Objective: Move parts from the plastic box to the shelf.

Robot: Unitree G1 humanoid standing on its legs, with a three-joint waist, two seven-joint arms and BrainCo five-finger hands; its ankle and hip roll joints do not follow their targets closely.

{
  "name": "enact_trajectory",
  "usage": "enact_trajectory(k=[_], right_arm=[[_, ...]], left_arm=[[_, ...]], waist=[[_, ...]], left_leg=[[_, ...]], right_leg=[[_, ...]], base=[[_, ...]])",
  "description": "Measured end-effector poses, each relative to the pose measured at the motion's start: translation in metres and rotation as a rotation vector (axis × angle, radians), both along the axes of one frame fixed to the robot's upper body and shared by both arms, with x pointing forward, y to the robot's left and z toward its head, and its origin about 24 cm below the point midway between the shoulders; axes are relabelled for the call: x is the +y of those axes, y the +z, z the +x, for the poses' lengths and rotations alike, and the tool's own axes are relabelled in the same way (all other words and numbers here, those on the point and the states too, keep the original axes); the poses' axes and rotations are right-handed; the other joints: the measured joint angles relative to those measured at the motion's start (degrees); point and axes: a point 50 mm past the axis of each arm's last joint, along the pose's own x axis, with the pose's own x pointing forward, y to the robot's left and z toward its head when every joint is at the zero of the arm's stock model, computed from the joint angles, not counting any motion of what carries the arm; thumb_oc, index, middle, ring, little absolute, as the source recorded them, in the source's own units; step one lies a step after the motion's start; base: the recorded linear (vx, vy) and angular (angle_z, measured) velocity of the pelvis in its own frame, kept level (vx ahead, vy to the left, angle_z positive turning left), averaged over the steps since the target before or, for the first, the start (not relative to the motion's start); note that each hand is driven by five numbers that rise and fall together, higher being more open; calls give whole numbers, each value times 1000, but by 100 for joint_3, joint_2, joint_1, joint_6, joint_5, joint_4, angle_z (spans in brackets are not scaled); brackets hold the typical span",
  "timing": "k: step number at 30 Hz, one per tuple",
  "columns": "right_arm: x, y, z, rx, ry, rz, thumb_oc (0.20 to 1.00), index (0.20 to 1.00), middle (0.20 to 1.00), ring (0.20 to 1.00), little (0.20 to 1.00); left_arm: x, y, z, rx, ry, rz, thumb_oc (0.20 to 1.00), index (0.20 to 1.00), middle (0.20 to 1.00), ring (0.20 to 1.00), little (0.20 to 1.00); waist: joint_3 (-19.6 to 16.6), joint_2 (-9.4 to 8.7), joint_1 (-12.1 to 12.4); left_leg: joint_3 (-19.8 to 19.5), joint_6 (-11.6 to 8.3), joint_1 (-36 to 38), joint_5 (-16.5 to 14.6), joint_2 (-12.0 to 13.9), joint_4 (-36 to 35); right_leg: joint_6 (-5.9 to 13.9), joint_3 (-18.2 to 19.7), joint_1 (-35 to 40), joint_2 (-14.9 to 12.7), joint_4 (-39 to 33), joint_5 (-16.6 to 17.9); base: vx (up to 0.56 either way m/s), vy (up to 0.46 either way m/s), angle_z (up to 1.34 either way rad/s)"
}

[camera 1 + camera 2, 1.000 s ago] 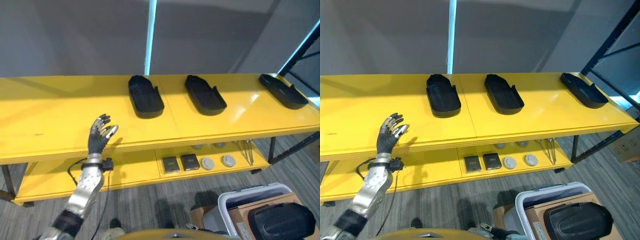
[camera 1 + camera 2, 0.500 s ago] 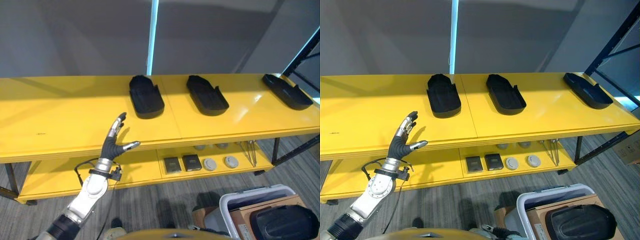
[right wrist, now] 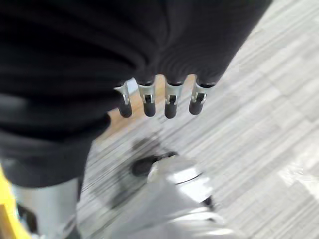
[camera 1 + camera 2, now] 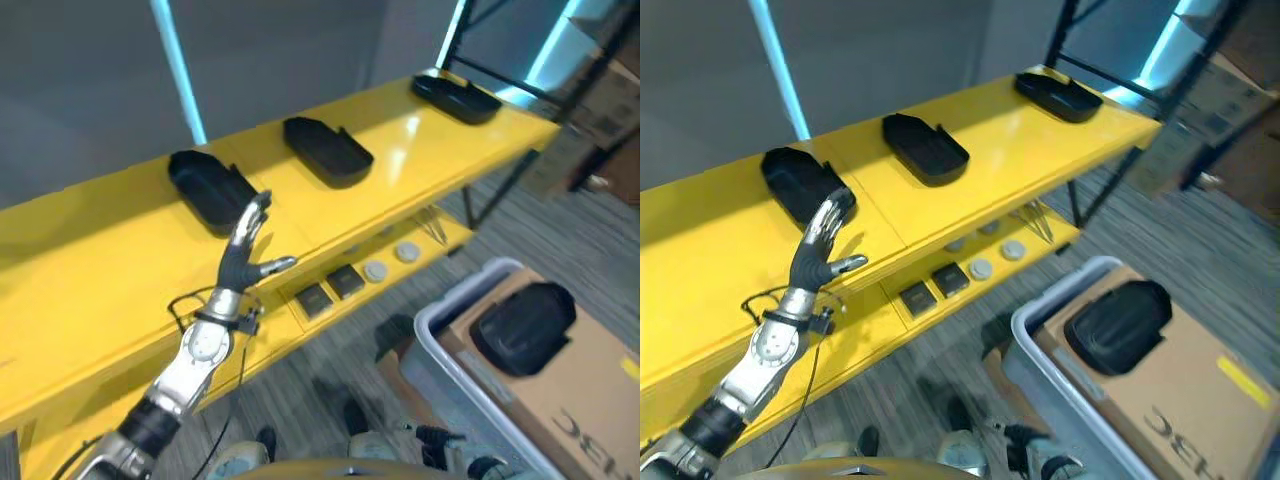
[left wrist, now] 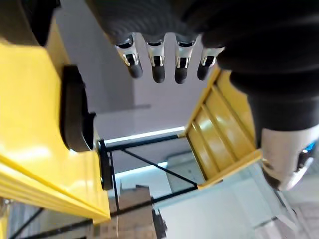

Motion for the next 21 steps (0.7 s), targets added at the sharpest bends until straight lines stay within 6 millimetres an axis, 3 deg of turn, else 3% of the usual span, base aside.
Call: enact_trajectory(k=[1, 3, 6, 7, 8, 10, 11, 12, 13, 15, 16, 17, 18, 19, 20, 21], right_arm=[[3, 0, 1, -18, 17, -17, 1000, 1000, 1000, 1000, 1000], [3, -1, -4, -26, 44, -34, 1000, 1000, 1000, 1000, 1000], [-2, 1, -3, -56, -26, -55, 1000, 1000, 1000, 1000, 1000], [-10, 4, 1, -87, -70, -67, 1000, 1000, 1000, 1000, 1000], [-12, 5, 4, -108, -118, -57, 1000, 1000, 1000, 1000, 1000], [-12, 4, -1, -100, -142, -49, 1000, 1000, 1000, 1000, 1000], [-13, 4, 0, -100, -142, -51, 1000, 1000, 1000, 1000, 1000], [-11, 5, 5, -117, -127, -50, 1000, 1000, 1000, 1000, 1000], [-10, 7, 12, -135, -121, -49, 1000, 1000, 1000, 1000, 1000], [-15, 10, 17, -147, -108, -63, 1000, 1000, 1000, 1000, 1000], [-19, 10, 14, -140, -88, -78, 1000, 1000, 1000, 1000, 1000], [-21, 8, 5, -119, -79, -78, 1000, 1000, 1000, 1000, 1000], [-20, 6, -2, -107, -74, -80, 1000, 1000, 1000, 1000, 1000], [-20, 5, -7, -110, -48, -89, 1000, 1000, 1000, 1000, 1000], [-19, 4, -13, -128, 20, -102, 1000, 1000, 1000, 1000, 1000], [-17, 5, -11, -147, 91, -109, 1000, 1000, 1000, 1000, 1000]], left_arm=[[2, -1, 0, 4, 2, 17, 1000, 1000, 1000, 1000, 1000], [0, -10, 0, 42, -9, 48, 1000, 1000, 1000, 1000, 1000], [-3, -21, -2, 87, -5, 42, 1000, 1000, 1000, 1000, 1000], [-4, -23, 1, 96, -14, 50, 1000, 1000, 1000, 1000, 1000], [-4, -23, 1, 99, -28, 62, 1000, 1000, 1000, 1000, 1000], [-4, -25, 1, 123, -45, 63, 1000, 1000, 1000, 1000, 1000], [-3, -27, 1, 138, -48, 69, 1000, 1000, 1000, 1000, 1000], [1, -28, 2, 157, -31, 81, 1000, 1000, 1000, 1000, 1000], [6, -32, 2, 179, -5, 74, 1000, 1000, 1000, 1000, 1000], [7, -41, -1, 231, 26, 66, 1000, 1000, 1000, 1000, 1000], [5, -46, -2, 260, 39, 62, 1000, 1000, 1000, 1000, 1000], [8, -55, -2, 301, 84, 46, 1000, 1000, 1000, 1000, 1000], [11, -64, -2, 345, 125, 35, 1000, 1000, 1000, 1000, 1000], [15, -74, 0, 395, 172, 21, 1000, 1000, 1000, 1000, 1000], [27, -93, 0, 490, 268, 24, 1000, 1000, 1000, 1000, 1000], [34, -98, 0, 515, 307, 24, 1000, 1000, 1000, 1000, 1000]], waist=[[55, -7, 42], [122, 7, -166], [255, 214, -32], [339, 400, -10], [372, 459, 58], [359, 320, 139], [338, 267, 252], [326, 144, 230], [329, 139, 313], [312, 213, 269], [297, 250, 108], [270, 274, 159], [243, 247, 183], [234, 228, 182], [172, 105, 221], [185, 33, 248]], left_leg=[[165, 11, -32, -24, 44, 41], [660, 131, -107, -42, 141, 50], [1159, 126, 94, 147, 371, -284], [1301, 102, 84, 220, 602, -437], [1326, 6, 117, 241, 693, -547], [1589, -122, 250, 292, 762, -602], [1738, -217, 318, 254, 794, -605], [1918, -513, 353, 167, 916, -505], [2160, -651, 408, 149, 1056, -441], [2289, -750, 518, 122, 1345, -469], [2340, -852, 667, 183, 1540, -578], [2474, -970, 902, 181, 1723, -643], [2494, -967, 978, 195, 1776, -582], [2438, -966, 935, 204, 1859, -365], [2202, -957, 514, 209, 2007, 561], [2002, -942, 208, 159, 2061, 1172]], right_leg=[[99, -70, -56, 8, -69, 286], [-12, -442, -117, 27, -354, 603], [-58, -862, -171, 158, 146, -126], [13, -861, -151, 208, 629, -435], [-11, -933, 110, 130, 586, -536], [-211, -1385, 410, -262, 461, -717], [-293, -1536, 503, -384, 235, -618], [129, -1715, 531, -377, 63, -573], [167, -2144, 400, -247, 85, -597], [99, -2165, 393, -23, -11, -551], [-26, -2291, 489, 159, -187, -620], [-145, -2824, 577, 156, -205, -690], [-215, -2837, 646, 245, -260, -619], [-281, -2768, 715, 354, -358, -629], [-389, -2657, 737, 426, -491, -656], [-608, -2511, 803, 394, -543, -470]], base=[[-147, 20, -110], [-250, -23, -111], [-194, -86, -98], [-212, -299, -85], [-142, -301, -71], [-91, -344, -63], [-89, -510, -98], [-67, -475, -132], [-30, -374, -135], [14, -333, -97], [-4, -448, -78], [-10, -417, -91], [4, -434, -80], [8, -333, -66], [26, -286, -54], [26, -222, -75]])
